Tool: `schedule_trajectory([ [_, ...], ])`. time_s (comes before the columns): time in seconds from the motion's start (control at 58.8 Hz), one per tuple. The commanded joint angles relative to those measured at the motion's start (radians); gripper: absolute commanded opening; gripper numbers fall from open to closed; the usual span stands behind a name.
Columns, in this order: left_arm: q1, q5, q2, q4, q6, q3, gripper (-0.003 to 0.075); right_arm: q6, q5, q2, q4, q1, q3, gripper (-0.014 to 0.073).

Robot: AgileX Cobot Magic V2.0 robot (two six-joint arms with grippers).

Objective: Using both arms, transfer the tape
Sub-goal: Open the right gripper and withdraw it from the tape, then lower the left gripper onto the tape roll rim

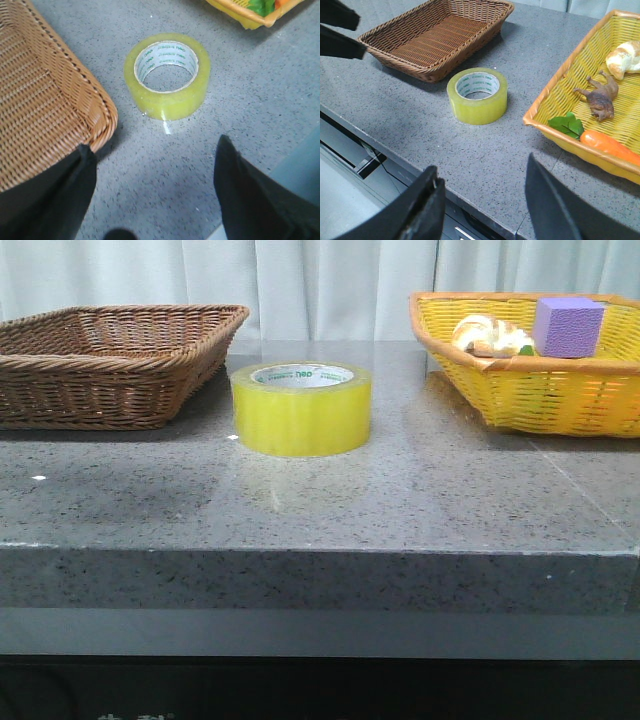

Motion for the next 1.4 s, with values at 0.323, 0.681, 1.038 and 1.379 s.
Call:
schedule_trajectory([
  [0.323,-0.008,0.044,0.295,-0.023,0.15,-0.312,0.0491,-0.002,-0.069,0.004,0.005,-0.001,-0.023,0.0393],
  [0.681,-0.008,0.129,0.473,-0.054,0.252,-0.496,0.0491,-0.002,-0.069,0.004,0.005,-0.001,-0.023,0.0393],
  [1.038,-0.044,0.168,0.577,-0.067,0.297,-0.604,0.0491,-0.002,-0.069,0.004,0.005,-0.001,-0.023,0.0393],
  [1.379,-0.046,0.172,0.656,-0.067,0.297,-0.644,0.0491,-0.002,-0.069,0.004,0.005,-0.001,-0.023,0.0393],
])
